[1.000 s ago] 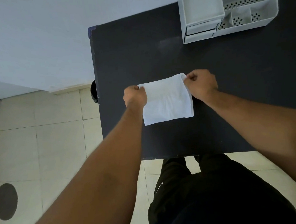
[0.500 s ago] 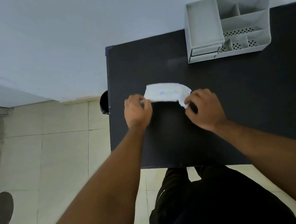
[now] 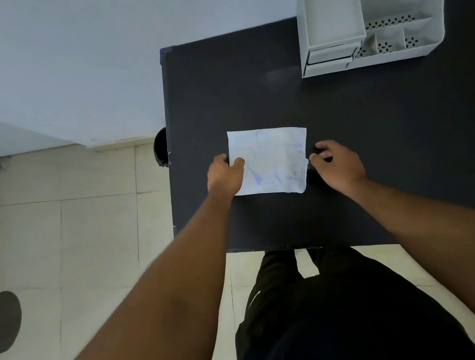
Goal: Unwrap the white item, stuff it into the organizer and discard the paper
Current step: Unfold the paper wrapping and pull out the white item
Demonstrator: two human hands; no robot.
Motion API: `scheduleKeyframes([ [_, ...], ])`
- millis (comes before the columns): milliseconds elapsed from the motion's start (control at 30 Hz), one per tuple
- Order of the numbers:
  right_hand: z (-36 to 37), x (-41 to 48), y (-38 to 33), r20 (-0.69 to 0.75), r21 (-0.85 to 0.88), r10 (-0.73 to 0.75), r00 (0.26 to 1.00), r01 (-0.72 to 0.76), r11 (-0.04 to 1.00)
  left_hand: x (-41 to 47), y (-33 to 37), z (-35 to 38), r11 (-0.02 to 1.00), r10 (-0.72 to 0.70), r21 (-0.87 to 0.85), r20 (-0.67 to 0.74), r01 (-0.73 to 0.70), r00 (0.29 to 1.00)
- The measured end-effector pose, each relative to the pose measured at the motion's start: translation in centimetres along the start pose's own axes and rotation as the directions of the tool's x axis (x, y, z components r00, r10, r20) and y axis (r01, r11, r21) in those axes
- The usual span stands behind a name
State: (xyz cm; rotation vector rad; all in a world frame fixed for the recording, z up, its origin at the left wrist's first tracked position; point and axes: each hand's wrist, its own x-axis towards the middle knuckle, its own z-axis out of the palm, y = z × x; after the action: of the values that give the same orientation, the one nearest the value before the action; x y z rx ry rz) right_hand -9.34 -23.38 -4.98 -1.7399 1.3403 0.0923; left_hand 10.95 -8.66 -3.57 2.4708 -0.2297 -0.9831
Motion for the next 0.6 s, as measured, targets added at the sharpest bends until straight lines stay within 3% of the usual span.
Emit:
scheduleKeyframes([
  [133,0.3,1.4,0.3,0.097,0.104,0.105,0.990,-0.115,0.988,1.2,0.7,0.4,0.995,-0.092,-0.045,0.000,0.091,0.996],
  [233,0.9,1.4,1.3,0.139,0.208,0.101,0.985,-0.129,0.969,1.4,0.7,0.5,0.997,-0.075,-0.010,-0.031,0.074,0.997],
  [433,0.3,0.9,0.8,0.071,0.330,0.114,0.991,-0.131,0.935,0.7,1.3,-0.2,0.995,-0.008,-0.101,-0.043,0.004,0.999],
  [600,-0.4,1.0,0.3,0.037,0.349,0.153,0.987,-0.157,0.924,-0.5,5.6,-2.8,0.981,0.138,-0.160,0.150,-0.114,0.979],
])
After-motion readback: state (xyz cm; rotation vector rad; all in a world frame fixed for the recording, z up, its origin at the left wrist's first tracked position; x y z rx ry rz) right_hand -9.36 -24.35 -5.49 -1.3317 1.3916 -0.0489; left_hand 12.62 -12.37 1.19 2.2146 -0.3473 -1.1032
